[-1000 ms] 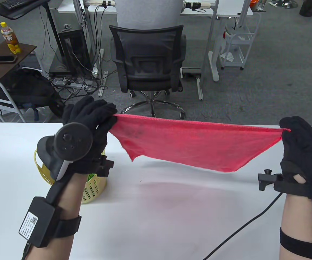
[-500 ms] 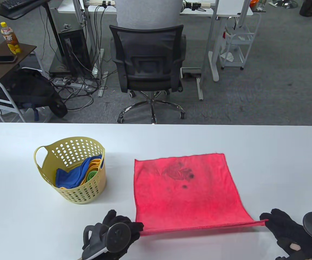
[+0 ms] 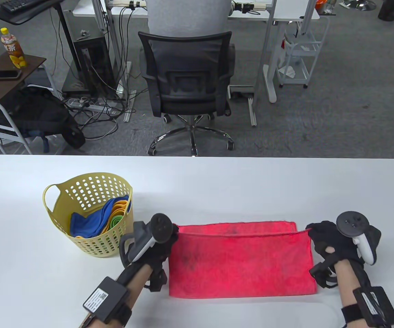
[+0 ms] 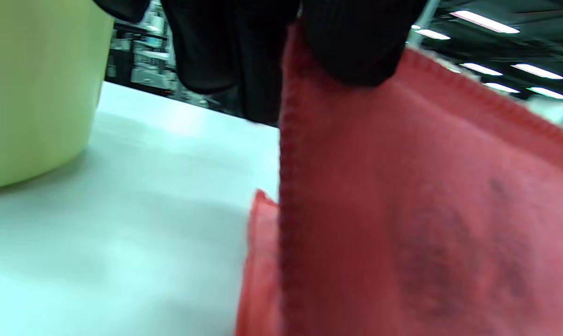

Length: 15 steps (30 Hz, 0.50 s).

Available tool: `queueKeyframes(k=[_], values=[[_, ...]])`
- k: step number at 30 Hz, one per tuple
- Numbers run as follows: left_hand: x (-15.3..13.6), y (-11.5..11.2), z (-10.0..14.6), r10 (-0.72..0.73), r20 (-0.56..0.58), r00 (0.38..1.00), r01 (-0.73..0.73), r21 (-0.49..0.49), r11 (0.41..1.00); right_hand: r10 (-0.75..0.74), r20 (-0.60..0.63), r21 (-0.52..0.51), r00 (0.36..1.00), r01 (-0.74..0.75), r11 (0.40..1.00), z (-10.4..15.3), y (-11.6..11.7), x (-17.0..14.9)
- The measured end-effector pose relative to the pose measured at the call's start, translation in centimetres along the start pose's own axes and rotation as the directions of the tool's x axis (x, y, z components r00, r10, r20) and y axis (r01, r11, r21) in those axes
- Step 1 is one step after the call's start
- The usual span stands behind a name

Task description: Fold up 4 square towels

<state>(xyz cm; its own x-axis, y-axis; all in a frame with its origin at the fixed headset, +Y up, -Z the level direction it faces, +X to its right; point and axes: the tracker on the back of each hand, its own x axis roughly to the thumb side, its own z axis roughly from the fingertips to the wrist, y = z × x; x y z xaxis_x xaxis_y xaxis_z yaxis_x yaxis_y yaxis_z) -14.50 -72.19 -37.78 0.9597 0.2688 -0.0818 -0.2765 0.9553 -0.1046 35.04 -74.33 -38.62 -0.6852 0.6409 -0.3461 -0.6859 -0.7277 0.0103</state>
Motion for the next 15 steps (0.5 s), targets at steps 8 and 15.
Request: queueKeyframes(k=[8,15], values=[[-1.2,-2.4,0.5,0.028,0.024,0.999,-0.025,-0.106,0.994,0.223,-0.278,0.017,0.935,-0.227,0.974,-0.2,2.4,-2.0],[-2.2,-6.3,4.4,-0.271,0.169,0.948,0.312,-0.311,0.898,0.413,-0.256,0.092,0.874,-0.403,0.911,2.2,6.2,-2.4]])
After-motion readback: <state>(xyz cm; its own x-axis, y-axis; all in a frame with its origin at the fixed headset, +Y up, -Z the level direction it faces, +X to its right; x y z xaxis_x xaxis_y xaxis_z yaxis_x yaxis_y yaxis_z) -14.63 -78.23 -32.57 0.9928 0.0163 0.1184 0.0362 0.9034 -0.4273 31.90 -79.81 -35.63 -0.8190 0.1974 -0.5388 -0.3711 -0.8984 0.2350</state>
